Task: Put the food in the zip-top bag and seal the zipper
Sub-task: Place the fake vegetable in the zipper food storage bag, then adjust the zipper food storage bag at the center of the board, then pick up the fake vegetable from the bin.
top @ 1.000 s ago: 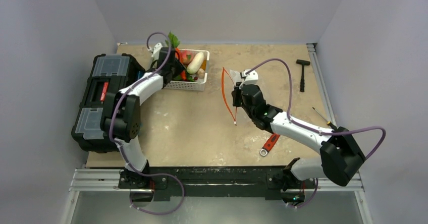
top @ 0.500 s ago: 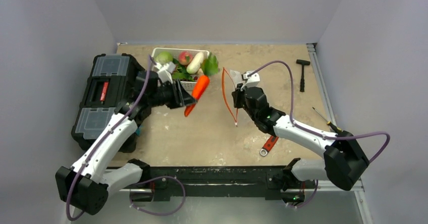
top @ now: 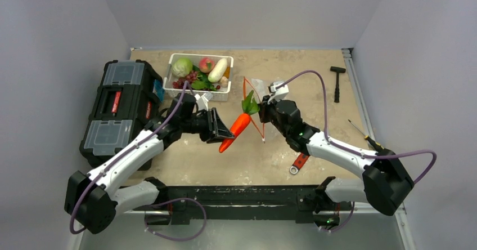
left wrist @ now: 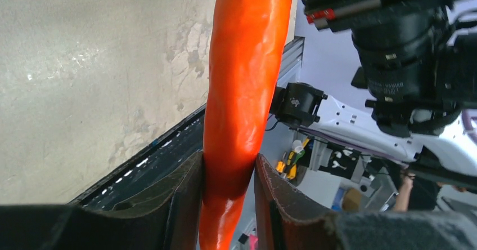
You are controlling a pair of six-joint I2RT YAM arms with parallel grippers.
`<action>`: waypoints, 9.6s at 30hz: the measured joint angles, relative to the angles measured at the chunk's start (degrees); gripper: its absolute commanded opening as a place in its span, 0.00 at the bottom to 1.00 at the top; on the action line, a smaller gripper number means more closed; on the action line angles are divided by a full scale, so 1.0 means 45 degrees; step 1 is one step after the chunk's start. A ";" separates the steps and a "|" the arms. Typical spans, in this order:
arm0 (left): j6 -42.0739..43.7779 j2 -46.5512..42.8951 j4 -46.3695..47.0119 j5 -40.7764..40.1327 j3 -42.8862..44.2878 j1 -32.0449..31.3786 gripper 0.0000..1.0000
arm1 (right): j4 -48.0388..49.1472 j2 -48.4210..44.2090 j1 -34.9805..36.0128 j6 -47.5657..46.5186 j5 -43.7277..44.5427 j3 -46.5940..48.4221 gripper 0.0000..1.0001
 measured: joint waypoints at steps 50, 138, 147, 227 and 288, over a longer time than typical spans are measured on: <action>-0.4609 0.3045 0.6154 -0.6562 0.0248 -0.1972 0.00 | -0.3322 -0.0869 0.0257 0.2497 -0.1579 0.1855 0.00; -0.5357 0.1409 0.5110 -0.1384 0.1039 -0.2365 0.00 | -1.4664 0.2662 -0.0510 -0.0175 -0.2948 1.1312 0.00; -0.6120 0.1180 0.4561 -0.2132 0.0335 -0.2642 0.00 | -1.4722 0.2793 -0.0214 -0.0165 -0.3419 1.0603 0.00; 0.2030 -0.1069 -0.3759 -0.5843 0.5260 -0.1049 0.80 | -1.0909 -0.1719 -0.0049 0.0515 0.2871 0.6450 0.00; 0.9204 1.3386 -0.0699 -0.9078 1.2308 0.3599 0.57 | -0.5348 0.0937 -0.0087 0.0296 -0.0563 0.3492 0.00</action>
